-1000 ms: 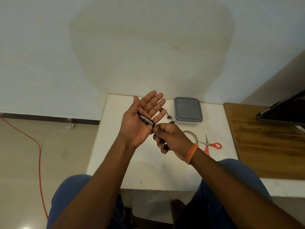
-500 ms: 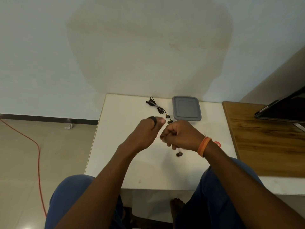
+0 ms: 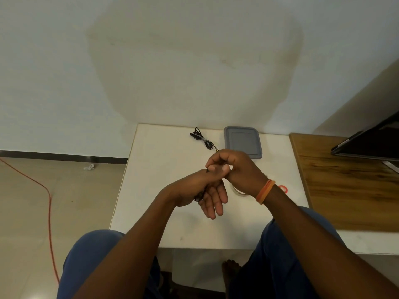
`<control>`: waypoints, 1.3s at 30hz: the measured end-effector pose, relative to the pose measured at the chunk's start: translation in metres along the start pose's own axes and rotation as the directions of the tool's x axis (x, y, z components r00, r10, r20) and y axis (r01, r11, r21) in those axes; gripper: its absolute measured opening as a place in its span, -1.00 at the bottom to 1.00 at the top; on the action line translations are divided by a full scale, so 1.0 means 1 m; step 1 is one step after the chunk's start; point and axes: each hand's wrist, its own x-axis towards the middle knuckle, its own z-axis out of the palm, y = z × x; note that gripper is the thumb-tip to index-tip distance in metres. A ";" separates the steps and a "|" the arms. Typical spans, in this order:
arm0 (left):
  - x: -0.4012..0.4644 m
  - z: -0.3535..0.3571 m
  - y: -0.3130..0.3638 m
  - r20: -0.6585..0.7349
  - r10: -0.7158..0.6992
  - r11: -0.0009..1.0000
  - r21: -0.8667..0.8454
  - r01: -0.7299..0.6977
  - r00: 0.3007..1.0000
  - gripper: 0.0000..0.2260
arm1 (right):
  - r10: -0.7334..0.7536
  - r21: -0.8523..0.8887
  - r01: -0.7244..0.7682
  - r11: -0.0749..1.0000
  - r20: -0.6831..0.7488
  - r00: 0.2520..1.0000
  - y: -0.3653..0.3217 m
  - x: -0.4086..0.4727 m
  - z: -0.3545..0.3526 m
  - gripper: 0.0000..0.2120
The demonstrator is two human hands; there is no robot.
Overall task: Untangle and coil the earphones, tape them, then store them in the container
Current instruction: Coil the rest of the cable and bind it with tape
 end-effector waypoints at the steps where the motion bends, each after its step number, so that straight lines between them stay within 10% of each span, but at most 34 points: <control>1: -0.001 -0.001 0.000 0.019 0.030 0.998 -0.058 -0.029 0.999 -0.36 | 0.036 0.073 -0.036 0.997 0.005 0.999 -0.001 0.001 0.000 -0.91; 14: -0.006 -0.011 0.005 0.082 0.288 0.809 -0.554 -0.197 0.954 -0.40 | 0.248 0.709 -0.309 0.635 0.192 0.950 -0.003 0.000 0.004 -0.79; 31: -0.006 -0.011 0.008 -0.054 0.092 0.913 -0.395 -0.106 0.994 -0.02 | 0.382 0.496 -0.331 0.802 -0.002 0.924 -0.015 -0.010 0.024 -0.80; 39: -0.012 -0.013 0.014 -0.030 0.062 0.893 -0.446 -0.069 0.998 -0.13 | 0.344 0.310 -0.318 0.896 -0.032 0.938 -0.016 -0.005 0.024 -0.78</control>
